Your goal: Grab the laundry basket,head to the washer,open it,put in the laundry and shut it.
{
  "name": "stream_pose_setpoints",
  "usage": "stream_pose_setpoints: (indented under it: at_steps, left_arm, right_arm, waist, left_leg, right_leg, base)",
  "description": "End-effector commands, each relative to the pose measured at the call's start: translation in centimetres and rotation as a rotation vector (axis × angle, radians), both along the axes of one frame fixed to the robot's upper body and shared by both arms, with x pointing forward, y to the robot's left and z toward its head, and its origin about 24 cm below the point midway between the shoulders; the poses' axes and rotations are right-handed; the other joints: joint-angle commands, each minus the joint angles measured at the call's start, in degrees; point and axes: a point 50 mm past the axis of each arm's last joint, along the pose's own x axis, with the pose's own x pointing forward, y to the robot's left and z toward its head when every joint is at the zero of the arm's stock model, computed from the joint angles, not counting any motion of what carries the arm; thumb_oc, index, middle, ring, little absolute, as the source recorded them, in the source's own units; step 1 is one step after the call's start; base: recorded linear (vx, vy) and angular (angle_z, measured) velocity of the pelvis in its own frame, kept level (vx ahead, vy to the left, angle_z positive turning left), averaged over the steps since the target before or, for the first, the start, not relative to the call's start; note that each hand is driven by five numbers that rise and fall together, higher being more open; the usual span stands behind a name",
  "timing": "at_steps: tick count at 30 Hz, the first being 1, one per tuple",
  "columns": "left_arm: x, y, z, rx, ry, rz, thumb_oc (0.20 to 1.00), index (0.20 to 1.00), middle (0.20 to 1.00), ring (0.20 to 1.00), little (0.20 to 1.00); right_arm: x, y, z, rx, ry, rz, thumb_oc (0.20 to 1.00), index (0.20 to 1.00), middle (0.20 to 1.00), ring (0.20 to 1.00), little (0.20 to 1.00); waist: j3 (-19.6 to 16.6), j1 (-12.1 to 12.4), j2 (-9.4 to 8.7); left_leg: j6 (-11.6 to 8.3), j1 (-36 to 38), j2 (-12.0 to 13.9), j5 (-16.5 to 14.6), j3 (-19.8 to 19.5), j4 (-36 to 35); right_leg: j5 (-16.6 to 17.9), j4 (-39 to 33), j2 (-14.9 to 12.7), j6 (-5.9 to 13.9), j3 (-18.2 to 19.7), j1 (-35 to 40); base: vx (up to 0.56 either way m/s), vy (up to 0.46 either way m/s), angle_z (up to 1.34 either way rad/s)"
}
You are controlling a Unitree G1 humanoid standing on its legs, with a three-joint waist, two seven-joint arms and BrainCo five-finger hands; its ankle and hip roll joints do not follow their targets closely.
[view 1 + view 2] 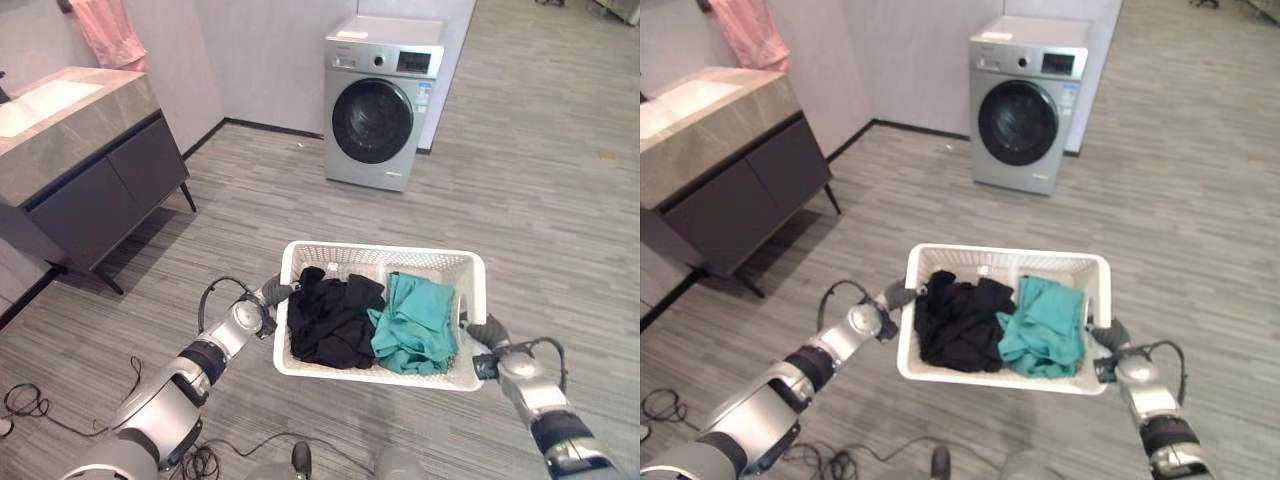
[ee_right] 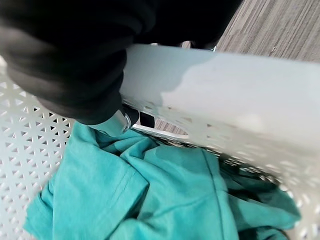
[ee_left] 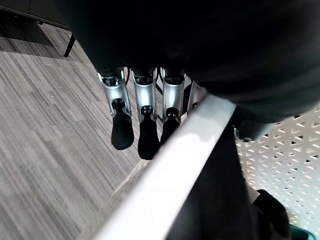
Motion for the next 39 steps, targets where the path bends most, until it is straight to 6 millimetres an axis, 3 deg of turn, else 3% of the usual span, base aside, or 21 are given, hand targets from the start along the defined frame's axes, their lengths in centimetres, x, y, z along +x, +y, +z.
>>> stream_pose_setpoints:
  at_steps: [1,2,3,4,8,11,14,15,16,17,18,19,23,25,26,28,29,30,33,36,39]
  left_arm:
    - [2.7,-0.9,4.1,-0.060,-0.152,-0.004,0.200,0.200,0.200,0.200,0.200]
    - [2.7,-0.9,4.2,-0.057,-0.152,-0.008,0.200,0.200,0.200,0.200,0.200]
    - [2.6,-0.9,4.0,-0.073,-0.148,0.001,0.200,0.200,0.200,0.200,0.200]
    - [2.6,-0.9,4.1,-0.074,-0.149,0.002,0.200,0.200,0.200,0.200,0.200]
    - [2.6,-0.6,3.7,-0.071,-0.150,0.029,0.200,0.200,0.200,0.200,0.200]
    - [2.4,-0.4,3.2,-0.065,-0.138,0.037,0.200,0.200,0.200,0.200,0.200]
    - [2.2,-0.3,2.9,-0.071,-0.128,0.043,0.200,0.200,0.200,0.200,0.200]
    - [2.1,-0.4,2.6,-0.078,-0.121,0.047,0.200,0.200,0.200,0.200,0.200]
    - [2.0,0.0,2.3,-0.085,-0.113,0.065,0.200,0.200,0.200,0.200,0.200]
    - [2.0,0.0,2.3,-0.085,-0.112,0.065,0.200,0.200,0.200,0.200,0.200]
    - [1.9,0.2,2.2,-0.090,-0.106,0.067,0.200,0.200,0.200,0.200,0.200]
    - [1.9,0.4,2.6,-0.102,-0.118,0.071,0.200,0.200,0.200,0.200,0.200]
    - [2.2,0.2,3.5,-0.129,-0.143,0.068,0.200,0.200,0.200,0.200,0.200]
    - [2.4,-0.4,3.8,-0.137,-0.153,0.052,0.200,0.200,0.200,0.200,0.200]
    - [2.5,-0.5,4.0,-0.141,-0.162,0.056,0.200,0.200,0.200,0.200,0.200]
    - [2.6,-0.2,4.5,-0.145,-0.180,0.063,0.200,0.200,0.200,0.200,0.200]
    - [2.7,-0.2,4.7,-0.143,-0.182,0.059,0.200,0.200,0.200,0.200,0.200]
    - [2.7,-0.2,4.6,-0.143,-0.181,0.059,0.200,0.200,0.200,0.200,0.200]
    - [2.4,-0.4,4.0,-0.143,-0.153,0.049,0.200,0.200,0.200,0.200,0.200]
    - [2.2,-0.4,3.6,-0.148,-0.144,0.047,0.200,0.200,0.200,0.200,0.200]
    - [1.9,0.2,3.0,-0.148,-0.127,0.065,0.200,0.200,0.200,0.200,0.200]
  right_arm:
    - [3.6,-1.7,5.7,-0.089,-0.187,0.059,0.200,0.200,0.200,0.200,0.200]
    - [3.7,-1.6,5.9,-0.095,-0.188,0.065,0.200,0.200,0.200,0.200,0.200]
    - [4.1,-1.5,6.4,-0.109,-0.196,0.082,0.200,0.200,0.200,0.200,0.200]
    - [4.2,-1.5,6.4,-0.109,-0.197,0.083,0.200,0.200,0.200,0.200,0.200]
    - [4.6,-1.0,6.7,-0.117,-0.204,0.108,0.200,0.200,0.200,0.200,0.200]
    - [4.6,-0.7,6.3,-0.103,-0.191,0.115,0.200,0.200,0.200,0.200,0.200]
    - [4.5,-0.9,6.4,-0.118,-0.184,0.127,0.200,0.200,0.200,0.200,0.200]
    - [4.5,-0.9,6.4,-0.125,-0.180,0.132,0.200,0.200,0.200,0.200,0.200]
    - [4.4,-0.8,6.1,-0.109,-0.177,0.133,0.200,0.200,0.200,0.200,0.200]
    - [4.4,-0.8,6.1,-0.109,-0.177,0.133,0.200,0.200,0.200,0.200,0.200]
    - [4.3,-0.8,6.0,-0.095,-0.179,0.122,0.200,0.200,0.200,0.200,0.200]
    - [4.0,-1.0,6.0,-0.068,-0.191,0.104,0.200,0.200,0.200,0.200,0.200]
    - [3.9,-1.3,6.7,-0.069,-0.228,0.090,0.200,0.200,0.200,0.200,0.200]
    - [3.7,-1.3,6.8,-0.052,-0.249,0.079,0.200,0.200,0.200,0.200,0.200]
    - [3.6,-1.2,6.6,-0.054,-0.247,0.083,0.200,0.200,0.200,0.200,0.200]
    - [3.1,-1.5,6.3,-0.056,-0.240,0.080,0.200,0.200,0.200,0.200,0.200]
    - [2.7,-1.8,5.8,-0.045,-0.233,0.054,0.200,0.200,0.200,0.200,0.200]
    - [2.7,-1.9,5.8,-0.045,-0.233,0.054,0.200,0.200,0.200,0.200,0.200]
    - [2.1,-2.3,4.8,-0.006,-0.219,0.001,0.200,0.200,0.200,0.200,0.200]
    - [1.9,-2.4,4.3,0.010,-0.207,-0.016,0.200,0.200,0.200,0.200,0.200]
    - [2.0,-2.2,3.9,0.023,-0.190,-0.018,0.200,0.200,0.200,0.200,0.200]
  waist:
    - [-3.69,-1.09,3.03]
    - [-3.71,-1.49,3.02]
    - [-3.65,-2.40,2.67]
    - [-3.71,-2.43,2.87]
    - [-3.48,-3.87,2.74]
    - [-4.91,-3.80,2.07]
    - [-5.98,-3.91,2.36]
    - [-6.17,-3.99,2.74]
    - [-6.00,-3.84,2.53]
    - [-6.07,-3.89,2.82]
    - [-5.66,-3.43,2.24]
    - [-4.39,-1.80,0.66]
    - [-2.18,0.19,-0.80]
    - [-1.55,1.12,-0.96]
    - [-1.51,1.80,-0.84]
    - [-1.52,3.01,0.06]
    - [-2.00,4.05,1.15]
    - [-1.75,4.02,0.87]
    - [-1.99,5.06,1.42]
    - [-2.35,5.46,1.35]
    - [-4.96,6.06,1.80]
  left_leg:
    - [-4.39,-0.09,4.57,-4.12,1.29,3.43]
    - [-4.48,0.38,4.19,-4.50,1.09,3.35]
    - [-4.73,2.75,3.14,-6.33,-0.02,2.55]
    - [-4.76,2.68,3.32,-6.23,0.01,2.45]
    - [-5.33,7.15,1.83,-10.49,-1.81,2.03]
    - [-6.12,10.86,1.17,-13.36,-2.34,2.27]
    - [-7.74,11.75,2.86,-13.08,-2.49,4.11]
    - [-8.81,11.41,3.66,-11.45,-2.87,7.00]
    - [-11.70,7.53,5.52,-3.49,-2.23,18.98]
    - [-11.72,7.59,5.83,-3.88,-2.29,19.11]
    - [-12.60,4.39,7.50,0.55,-1.35,26.63]
    - [-12.73,-1.00,8.90,5.27,0.55,38.63]
    - [-12.68,-9.92,12.14,6.43,4.22,46.96]
    - [-12.33,-13.21,14.06,5.34,6.85,40.78]
    - [-12.13,-15.31,13.47,4.98,7.22,37.39]
    - [-12.23,-16.28,12.90,5.56,6.33,24.73]
    - [-12.46,-16.51,13.27,6.70,3.96,11.63]
    - [-12.46,-15.65,12.93,7.13,4.09,10.65]
    - [-12.74,-16.58,12.02,8.50,1.93,-1.65]
    - [-12.52,-17.30,11.71,8.76,3.45,-0.60]
    - [-11.32,-15.83,10.53,9.29,3.91,0.84]
  right_leg:
    - [7.66,-19.29,4.34,0.06,-3.92,2.58]
    - [7.09,-22.45,4.63,-0.10,-3.80,2.15]
    - [6.87,-30.67,5.61,-0.15,-1.75,-1.33]
    - [7.28,-31.26,5.80,-0.18,-1.81,-1.17]
    - [12.64,-48.25,3.16,2.03,-0.70,-4.19]
    - [14.78,-50.67,1.88,2.08,-1.93,-2.00]
    - [15.64,-49.86,2.27,1.40,-3.21,-0.55]
    - [15.08,-48.52,3.05,0.72,-3.78,0.01]
    - [13.62,-47.47,3.88,-1.15,-5.21,2.45]
    - [13.28,-47.37,4.15,-1.10,-5.34,2.53]
    - [12.34,-47.64,4.21,-2.23,-6.15,4.34]
    - [10.54,-48.98,4.47,-4.66,-6.64,8.25]
    - [8.53,-51.00,4.99,-6.45,-7.57,13.47]
    - [7.26,-51.57,4.83,-6.17,-8.19,15.77]
    - [6.81,-51.86,5.02,-5.94,-7.99,16.59]
    - [5.01,-52.36,5.84,-5.17,-7.20,18.58]
    - [3.29,-52.45,7.04,-4.69,-6.66,20.30]
    - [3.12,-52.44,6.74,-4.66,-6.73,20.71]
    - [-0.53,-51.76,8.08,-4.55,-5.82,24.55]
    - [-1.71,-51.13,8.22,-4.41,-5.32,26.30]
    - [-3.37,-48.69,7.29,-3.55,-3.48,28.32]
  base:
    - [0.19,-0.033,0.02]
    - [0.40,-0.095,-0.01]
    - [0.28,-0.077,-0.05]
    - [0.34,-0.111,-0.17]
    - [0.39,-0.119,-0.02]
    - [0.43,-0.165,0.16]
    - [0.37,-0.190,0.45]
    - [0.49,-0.343,0.33]
    - [0.37,-0.267,0.37]
    - [0.32,-0.304,0.39]
    - [0.27,-0.337,0.20]
    - [0.24,-0.340,0.11]
    - [0.23,-0.231,-0.09]
    - [0.28,-0.062,0.03]
    - [0.29,0.017,0.02]
    - [0.42,0.096,-0.14]
    - [0.41,0.102,-0.39]
    - [0.41,0.086,-0.17]
    - [0.42,0.040,-0.19]
    - [0.37,0.046,-0.12]
    - [0.58,0.143,-0.39]
